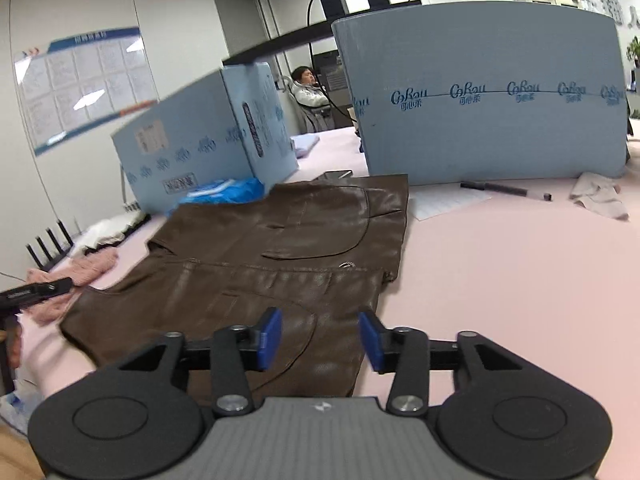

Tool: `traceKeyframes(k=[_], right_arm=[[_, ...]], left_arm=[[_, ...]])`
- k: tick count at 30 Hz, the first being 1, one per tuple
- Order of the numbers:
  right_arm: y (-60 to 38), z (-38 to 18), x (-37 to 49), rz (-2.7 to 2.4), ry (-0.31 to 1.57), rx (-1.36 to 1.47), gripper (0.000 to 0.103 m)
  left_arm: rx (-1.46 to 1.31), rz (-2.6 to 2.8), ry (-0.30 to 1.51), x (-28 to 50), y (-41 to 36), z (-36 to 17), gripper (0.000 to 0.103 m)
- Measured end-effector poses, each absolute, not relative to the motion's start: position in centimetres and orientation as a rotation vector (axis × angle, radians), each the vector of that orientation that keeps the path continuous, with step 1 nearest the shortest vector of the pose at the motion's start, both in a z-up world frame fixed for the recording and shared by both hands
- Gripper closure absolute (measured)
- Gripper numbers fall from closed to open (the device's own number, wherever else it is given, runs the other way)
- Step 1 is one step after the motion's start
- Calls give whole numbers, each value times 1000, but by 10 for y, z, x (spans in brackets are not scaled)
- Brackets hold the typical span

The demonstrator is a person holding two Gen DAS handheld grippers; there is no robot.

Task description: Fold clothes

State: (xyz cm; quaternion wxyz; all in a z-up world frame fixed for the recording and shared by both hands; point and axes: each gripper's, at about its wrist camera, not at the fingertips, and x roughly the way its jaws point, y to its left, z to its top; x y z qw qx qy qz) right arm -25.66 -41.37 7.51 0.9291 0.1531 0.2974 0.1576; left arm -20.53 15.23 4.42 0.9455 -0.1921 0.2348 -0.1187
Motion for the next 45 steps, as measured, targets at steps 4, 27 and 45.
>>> traceKeyframes(k=[4,27,45], right_arm=[[-427,67,-286,329,686,439,47],[-482,72,-91,257,572,636,35],[-478,-12,76,311,696,825,35]], left_arm=[[-560,-276,619,-206,163,22,44],[-473,-297,553,-9,142,65,33],[-498,-363,666,93,123,19,30]])
